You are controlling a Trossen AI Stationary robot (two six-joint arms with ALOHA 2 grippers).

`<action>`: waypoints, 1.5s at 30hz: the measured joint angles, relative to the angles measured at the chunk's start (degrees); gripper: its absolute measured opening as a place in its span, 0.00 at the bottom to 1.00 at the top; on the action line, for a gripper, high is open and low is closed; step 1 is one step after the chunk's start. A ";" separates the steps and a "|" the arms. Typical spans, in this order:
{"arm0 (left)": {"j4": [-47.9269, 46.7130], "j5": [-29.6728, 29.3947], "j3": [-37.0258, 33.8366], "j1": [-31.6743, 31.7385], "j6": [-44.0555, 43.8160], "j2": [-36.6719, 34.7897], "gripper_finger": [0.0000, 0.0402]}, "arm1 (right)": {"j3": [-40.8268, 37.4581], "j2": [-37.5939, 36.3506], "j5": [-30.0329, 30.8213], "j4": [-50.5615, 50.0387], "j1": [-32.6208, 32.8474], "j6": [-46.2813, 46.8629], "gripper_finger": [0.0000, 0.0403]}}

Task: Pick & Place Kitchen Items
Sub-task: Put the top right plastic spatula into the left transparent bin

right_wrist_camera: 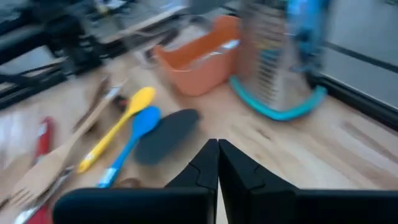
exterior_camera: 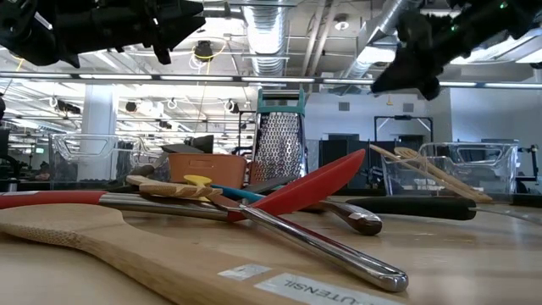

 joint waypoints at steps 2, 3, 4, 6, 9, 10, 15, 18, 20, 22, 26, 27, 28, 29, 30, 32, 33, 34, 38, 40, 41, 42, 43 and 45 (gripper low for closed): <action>-0.11 0.00 0.00 0.00 0.00 0.00 0.33 | -0.01 1.52 0.02 1.95 2.64 -1.43 0.01; -0.08 0.00 0.00 0.00 0.00 0.00 0.33 | -0.01 2.21 0.03 2.81 3.81 -2.28 0.00; -0.09 0.00 0.00 0.00 0.00 0.00 0.33 | -0.01 3.09 0.04 4.04 4.97 -3.25 0.00; -0.11 0.02 0.00 0.00 0.00 0.00 0.33 | -0.01 4.78 0.02 6.25 6.59 -6.45 0.00; -0.11 0.01 0.00 0.00 0.00 0.00 0.33 | -0.01 6.07 0.06 10.63 7.97 -12.76 0.01; -0.08 0.02 0.00 0.00 0.00 0.00 0.33 | -0.01 6.26 0.07 11.71 8.23 -14.42 0.01; -0.11 0.01 0.00 0.00 0.00 0.00 0.33 | -0.01 6.57 0.15 15.46 8.22 -18.81 0.00; -0.08 0.02 0.00 0.00 0.00 0.00 0.33 | -0.01 6.57 0.17 15.14 7.86 -19.07 0.00; -0.08 0.02 -0.01 0.00 0.00 0.00 0.33 | -0.01 6.57 0.19 15.26 7.45 -19.07 0.00; -0.08 0.02 0.00 0.00 0.00 0.00 0.33 | -0.01 6.57 0.19 15.20 6.96 -19.05 0.00; -0.08 0.02 0.00 0.00 0.00 0.00 0.33 | -0.01 6.57 0.19 15.15 6.25 -19.01 0.00; -0.08 0.02 0.00 0.00 0.00 0.00 0.33 | -0.01 6.57 0.18 15.15 6.14 -19.01 0.00; -0.08 0.02 0.00 0.00 0.00 0.00 0.33 | -0.01 6.57 0.20 15.15 6.16 -19.01 0.00; -0.07 0.02 0.00 0.00 0.00 0.00 0.33 | -0.01 6.58 0.19 15.15 6.20 -19.01 0.00; -0.06 0.02 0.00 -0.02 0.01 0.00 0.33 | -0.01 6.60 0.20 15.15 6.23 -19.00 0.00; -0.06 0.02 0.00 -0.01 0.00 0.00 0.33 | -0.01 6.61 0.19 15.12 6.22 -18.95 0.00; -0.06 0.02 0.00 0.00 0.00 0.00 0.33 | -0.01 6.61 0.19 15.13 6.21 -18.90 0.00; -0.07 0.02 0.00 0.00 0.00 0.00 0.33 | -0.01 6.61 0.20 15.12 6.21 -18.88 0.00; -0.08 0.02 0.00 0.00 0.00 0.00 0.33 | -0.01 6.61 0.19 15.12 6.21 -18.87 0.01; -0.08 0.02 0.00 0.00 0.00 0.00 0.33 | -0.01 6.61 0.20 15.11 6.21 -18.87 0.01; -0.08 0.02 0.00 0.00 0.00 0.00 0.33 | -0.01 6.61 0.20 15.11 6.21 -18.87 0.01; -0.08 0.02 0.00 0.00 0.00 0.00 0.33 | -0.01 6.61 0.20 15.12 6.21 -18.87 0.01; -0.08 0.02 0.00 0.00 0.00 0.00 0.33 | -0.01 6.61 0.20 15.13 6.21 -18.88 0.01; -0.08 0.02 0.00 0.00 0.00 0.00 0.33 | -0.01 6.61 0.20 15.12 6.18 -18.88 0.01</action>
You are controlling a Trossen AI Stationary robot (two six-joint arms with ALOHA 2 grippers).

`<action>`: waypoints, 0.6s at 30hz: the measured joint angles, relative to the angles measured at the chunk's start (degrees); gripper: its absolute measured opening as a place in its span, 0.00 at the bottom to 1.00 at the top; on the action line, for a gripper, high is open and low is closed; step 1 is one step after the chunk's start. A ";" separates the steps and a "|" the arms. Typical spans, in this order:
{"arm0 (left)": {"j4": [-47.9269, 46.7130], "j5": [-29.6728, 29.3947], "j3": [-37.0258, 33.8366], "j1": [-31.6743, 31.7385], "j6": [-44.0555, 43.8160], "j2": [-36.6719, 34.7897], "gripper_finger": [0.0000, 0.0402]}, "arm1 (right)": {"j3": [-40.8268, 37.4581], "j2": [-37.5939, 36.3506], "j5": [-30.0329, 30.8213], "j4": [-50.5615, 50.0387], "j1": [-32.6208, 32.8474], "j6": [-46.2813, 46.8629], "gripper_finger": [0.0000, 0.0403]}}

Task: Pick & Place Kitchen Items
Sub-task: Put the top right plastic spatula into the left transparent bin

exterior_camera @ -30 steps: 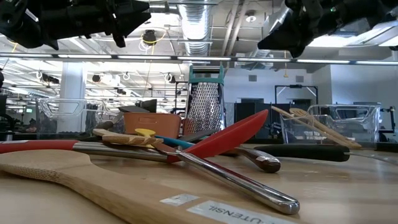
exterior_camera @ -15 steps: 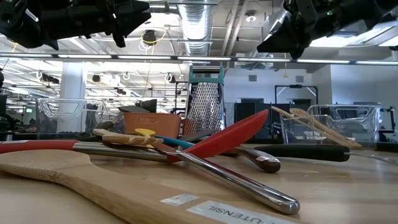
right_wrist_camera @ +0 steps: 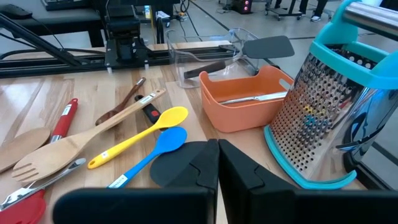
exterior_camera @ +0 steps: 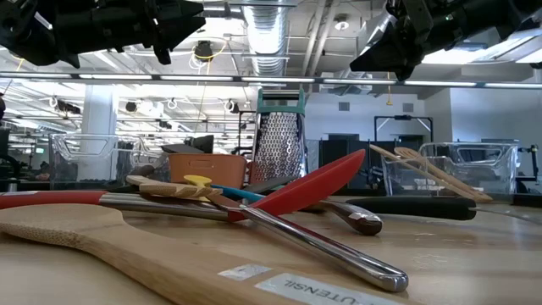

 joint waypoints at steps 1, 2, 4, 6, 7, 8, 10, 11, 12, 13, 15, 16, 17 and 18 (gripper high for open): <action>0.00 0.00 0.00 0.00 0.00 0.00 0.33 | 0.00 0.00 0.00 0.00 0.00 -0.01 0.01; 0.00 0.00 0.00 0.00 0.00 0.00 0.33 | 0.00 0.00 0.00 -0.01 0.00 0.00 0.01; -0.01 0.00 -0.01 0.00 0.02 0.00 0.33 | 0.00 0.00 0.00 0.00 0.00 0.00 0.01; -0.03 0.00 0.00 -0.01 0.02 0.00 0.33 | 0.00 0.00 0.00 -0.01 0.00 -0.01 0.01; -0.02 0.00 0.00 -0.01 0.02 0.00 0.33 | 0.00 0.00 0.00 -0.01 0.00 0.00 0.01; -0.04 0.00 0.00 -0.02 0.02 0.00 0.33 | 0.00 0.00 0.00 -0.01 0.00 -0.01 0.01; -0.05 0.00 0.00 0.00 0.02 0.00 0.33 | 0.00 0.00 0.00 -0.01 0.00 -0.01 0.01; -0.07 0.00 0.00 -0.01 0.02 0.00 0.33 | 0.00 0.00 0.00 -0.11 0.00 -0.01 0.01; -0.07 0.00 0.00 0.00 0.02 0.00 0.33 | 0.00 0.00 0.00 -0.34 0.00 -0.01 0.01; -0.09 0.00 0.00 0.00 0.02 0.00 0.33 | 0.00 0.00 0.00 -0.70 0.00 0.00 0.01; -0.09 0.00 0.00 0.00 0.02 0.00 0.33 | 0.00 0.00 0.00 -1.29 0.01 0.01 0.01; -0.11 0.00 0.00 0.00 0.00 0.00 0.33 | 0.00 0.00 0.00 -1.40 0.07 0.01 0.01; -0.13 0.00 0.00 0.00 0.02 0.00 0.33 | 0.00 0.00 -0.01 -1.45 0.11 0.01 0.01; -0.15 0.00 0.00 0.00 0.02 0.00 0.33 | 0.00 0.00 0.00 -1.56 0.17 0.01 0.01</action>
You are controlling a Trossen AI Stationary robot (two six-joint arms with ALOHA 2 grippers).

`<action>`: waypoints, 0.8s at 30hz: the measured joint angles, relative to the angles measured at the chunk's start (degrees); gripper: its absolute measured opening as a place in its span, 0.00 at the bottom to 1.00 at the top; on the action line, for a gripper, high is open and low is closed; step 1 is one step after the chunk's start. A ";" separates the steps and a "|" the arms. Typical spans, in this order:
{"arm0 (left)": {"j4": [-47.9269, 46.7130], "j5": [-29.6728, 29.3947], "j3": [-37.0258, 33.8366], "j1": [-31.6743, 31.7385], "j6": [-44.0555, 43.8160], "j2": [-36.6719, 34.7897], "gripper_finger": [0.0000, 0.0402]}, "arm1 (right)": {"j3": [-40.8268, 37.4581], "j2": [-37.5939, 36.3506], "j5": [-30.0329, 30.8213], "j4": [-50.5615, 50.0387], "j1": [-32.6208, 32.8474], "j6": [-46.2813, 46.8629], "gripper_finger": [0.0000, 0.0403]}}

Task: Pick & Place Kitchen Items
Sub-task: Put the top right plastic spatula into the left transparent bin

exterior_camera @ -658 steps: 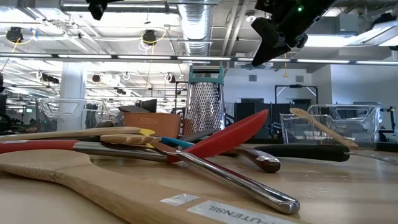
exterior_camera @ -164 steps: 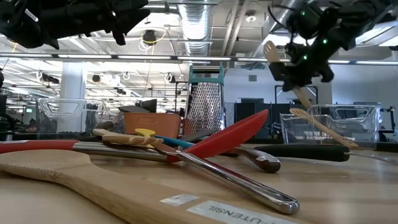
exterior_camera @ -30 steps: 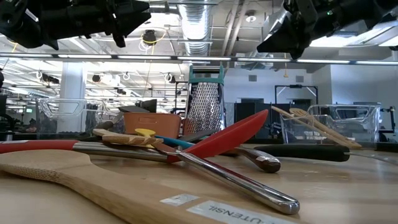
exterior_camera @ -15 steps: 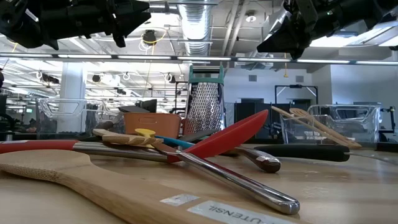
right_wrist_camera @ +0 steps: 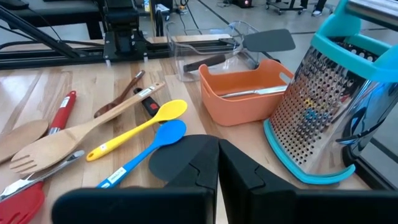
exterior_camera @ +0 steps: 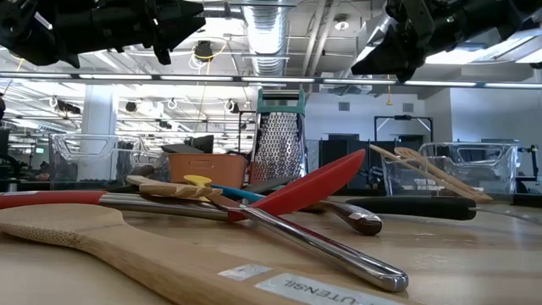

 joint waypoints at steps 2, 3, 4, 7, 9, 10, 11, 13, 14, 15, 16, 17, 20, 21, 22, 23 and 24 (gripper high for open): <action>-0.01 0.00 0.00 0.00 -0.02 0.00 0.33 | 0.00 0.00 -0.02 -0.05 -0.02 0.01 0.01; -0.01 0.00 0.00 -0.01 0.00 0.00 0.33 | 0.00 0.00 -0.01 -0.05 -0.02 0.00 0.01; -0.03 0.02 0.00 -0.01 -0.02 0.00 0.33 | 0.00 0.00 -0.02 -0.05 -0.02 0.00 0.01; -0.04 0.00 0.00 0.00 -0.12 0.00 0.33 | 0.00 0.00 -0.02 0.03 -0.02 0.00 0.01; -0.09 0.02 0.00 0.00 -0.15 0.00 0.33 | 0.00 0.00 -0.02 0.45 -0.02 0.00 0.01; -0.09 0.02 0.00 -0.01 -0.11 0.00 0.33 | 0.00 0.00 -0.02 0.77 -0.02 0.00 0.01; -0.11 0.02 0.00 0.00 0.00 0.00 0.33 | 0.00 0.00 -0.03 1.10 -0.02 0.00 0.01; -0.11 0.00 0.00 0.00 0.00 0.00 0.33 | 0.00 0.00 -0.04 1.46 -0.07 0.01 0.01; -0.11 0.02 0.00 -0.02 0.00 0.00 0.33 | 0.00 0.00 -0.02 1.48 -0.14 0.03 0.01; -0.11 0.02 0.00 0.00 0.00 0.00 0.33 | 0.00 0.00 -0.02 1.43 -0.15 0.30 0.01; -0.18 0.02 0.00 0.00 0.00 0.00 0.33 | 0.00 0.00 -0.02 1.32 -0.13 1.19 0.01; -0.32 0.02 0.00 -0.01 0.00 -0.01 0.33 | 0.01 0.00 -0.02 1.27 -0.13 2.87 0.01; -0.65 0.02 -0.01 -0.02 0.00 -0.01 0.33 | 1.84 0.04 0.19 -2.89 -0.15 9.02 0.00; -0.76 0.02 0.00 0.00 -0.01 0.00 0.33 | 2.98 0.04 0.71 -5.33 -0.13 10.19 0.00; -0.91 0.02 0.00 0.00 0.00 -0.02 0.33 | 4.32 0.08 1.80 -8.57 0.07 11.44 0.00; -0.97 0.02 0.00 0.00 0.00 0.00 0.33 | 5.83 0.49 3.43 -11.92 0.38 12.77 0.00; -1.07 0.02 0.00 0.00 0.00 0.00 0.33 | 7.72 1.21 5.33 -15.58 0.75 14.16 0.00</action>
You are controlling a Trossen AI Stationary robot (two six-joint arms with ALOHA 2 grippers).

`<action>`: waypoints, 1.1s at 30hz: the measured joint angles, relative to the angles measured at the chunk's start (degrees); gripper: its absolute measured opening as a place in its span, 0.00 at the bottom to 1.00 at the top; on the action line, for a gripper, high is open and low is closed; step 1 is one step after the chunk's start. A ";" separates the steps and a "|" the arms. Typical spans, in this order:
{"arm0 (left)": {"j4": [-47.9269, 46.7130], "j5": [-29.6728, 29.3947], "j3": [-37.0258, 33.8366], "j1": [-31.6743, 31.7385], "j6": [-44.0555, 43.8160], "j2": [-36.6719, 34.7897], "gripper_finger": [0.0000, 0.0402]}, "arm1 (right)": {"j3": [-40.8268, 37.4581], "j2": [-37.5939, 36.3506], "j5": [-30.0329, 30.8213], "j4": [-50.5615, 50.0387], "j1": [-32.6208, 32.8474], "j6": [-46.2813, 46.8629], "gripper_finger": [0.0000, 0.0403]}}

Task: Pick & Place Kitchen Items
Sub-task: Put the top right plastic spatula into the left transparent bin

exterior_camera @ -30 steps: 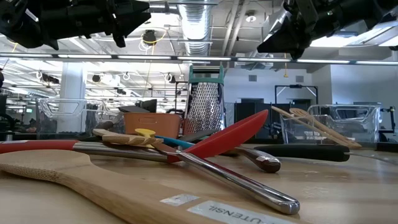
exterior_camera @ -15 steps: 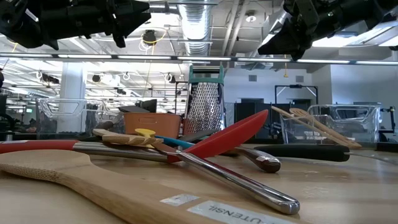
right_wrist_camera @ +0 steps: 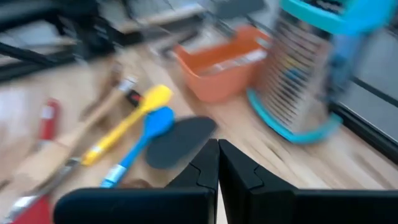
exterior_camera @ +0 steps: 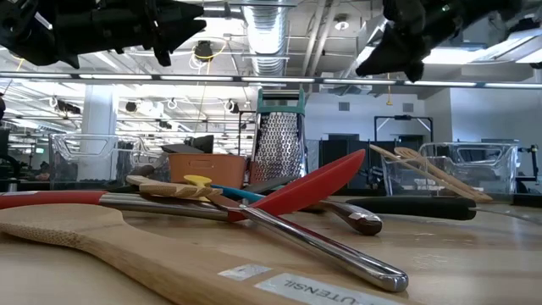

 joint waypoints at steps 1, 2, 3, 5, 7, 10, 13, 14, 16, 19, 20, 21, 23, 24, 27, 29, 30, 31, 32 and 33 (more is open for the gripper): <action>-0.31 0.00 0.00 0.00 0.00 -0.02 0.33 | 1.97 0.62 1.79 -3.90 0.37 1.27 0.00; -0.78 0.00 0.00 0.00 0.00 -0.02 0.33 | 4.05 1.23 3.32 -7.80 0.76 2.60 0.00; -1.36 0.00 0.00 -0.01 0.00 -0.02 0.33 | 6.50 2.10 4.35 -11.18 1.08 3.90 0.00; -2.41 0.00 0.00 0.00 0.00 -0.02 0.33 | 11.28 4.04 5.27 -17.83 1.64 6.86 0.00; -3.14 0.00 0.00 -0.02 0.00 -0.02 0.33 | 15.98 6.64 5.23 -23.86 2.14 9.60 0.00; -3.61 0.00 0.00 0.00 0.00 -0.02 0.33 | 22.35 10.42 5.17 -31.04 3.33 14.12 0.00; -3.85 0.00 0.00 0.00 0.00 -0.02 0.33 | 27.80 14.44 2.66 -38.05 4.91 18.99 0.00; -3.93 0.00 0.00 -0.01 0.00 -0.02 0.33 | 29.41 15.81 1.20 -39.95 5.53 20.51 0.00; -4.06 0.00 0.00 -0.02 0.00 -0.02 0.33 | 32.26 18.43 -2.38 -43.37 6.80 23.58 0.00; -4.55 0.00 0.00 0.00 0.02 -0.02 0.33 | 35.77 22.35 -7.71 -47.26 8.90 28.70 0.00; -4.53 -0.01 0.00 0.00 0.26 -0.02 0.33 | 36.80 23.70 -9.50 -48.39 9.63 30.31 0.00; -4.57 -0.01 -0.01 0.00 0.48 -0.02 0.33 | 37.73 25.00 -11.33 -49.22 10.41 31.86 0.00; -4.77 -0.01 0.00 0.00 0.72 -0.02 0.33 | 39.47 27.56 -14.94 -50.63 12.01 34.29 0.00; -4.80 0.00 -0.02 0.00 0.72 -0.02 0.33 | 40.20 28.66 -16.54 -50.86 12.91 35.11 0.00; -4.84 -0.02 0.00 0.00 0.77 -0.02 0.33 | 41.70 31.56 -20.58 -50.94 15.54 37.51 0.00; -5.00 0.00 0.00 0.00 0.85 -0.02 0.33 | 42.12 33.10 -21.72 -50.89 17.11 39.55 0.00; -5.09 0.00 0.00 0.00 0.87 -0.02 0.33 | 42.13 33.71 -22.10 -50.79 17.83 40.71 0.00; -5.32 0.00 0.00 0.00 0.87 -0.02 0.33 | 42.14 34.32 -22.27 -50.58 18.53 41.86 0.00; -5.51 0.00 0.00 0.00 0.87 -0.02 0.33 | 42.15 34.96 -22.42 -50.45 19.25 42.92 0.00; -5.48 -0.01 -0.01 0.00 0.87 -0.02 0.33 | 42.16 35.74 -22.46 -50.47 19.95 43.95 0.00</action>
